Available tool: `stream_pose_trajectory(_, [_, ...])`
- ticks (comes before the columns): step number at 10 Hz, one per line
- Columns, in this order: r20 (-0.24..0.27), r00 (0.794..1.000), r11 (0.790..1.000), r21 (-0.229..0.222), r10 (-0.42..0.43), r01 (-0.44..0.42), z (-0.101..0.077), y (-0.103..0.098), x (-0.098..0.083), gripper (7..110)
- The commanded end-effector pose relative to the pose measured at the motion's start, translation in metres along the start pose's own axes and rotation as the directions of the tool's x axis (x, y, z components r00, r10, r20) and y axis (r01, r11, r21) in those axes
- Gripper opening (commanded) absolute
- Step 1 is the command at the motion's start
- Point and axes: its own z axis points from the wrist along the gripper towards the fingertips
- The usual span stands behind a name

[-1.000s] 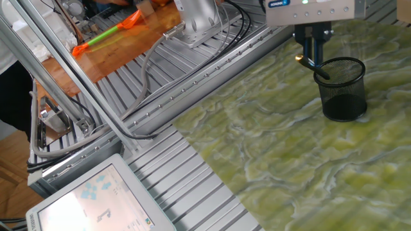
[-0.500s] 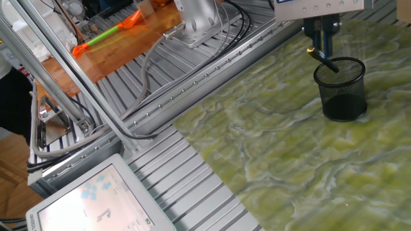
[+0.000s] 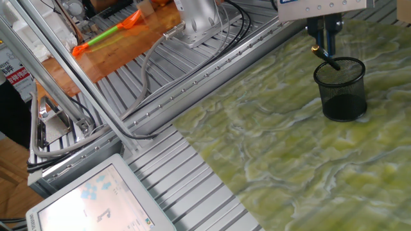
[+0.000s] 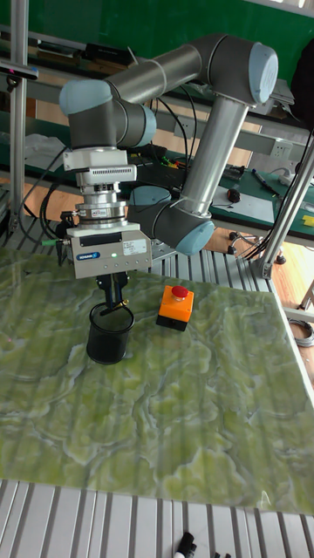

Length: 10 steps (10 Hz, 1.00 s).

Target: Put the pen into the pen holder

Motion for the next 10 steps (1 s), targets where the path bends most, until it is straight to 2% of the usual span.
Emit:
stream_pose_trajectory(1, [0.019, 1.0, 1.0, 0.01, 0.0, 0.0, 0.014, -0.002, -0.008, 7])
stream_pose_trajectory(5, [0.015, 1.0, 1.0, 0.024, -0.005, 0.005, 0.025, -0.005, -0.003, 7])
stream_pose_trajectory(10, [0.006, 1.0, 1.0, 0.022, -0.003, 0.003, 0.025, -0.005, 0.001, 7])
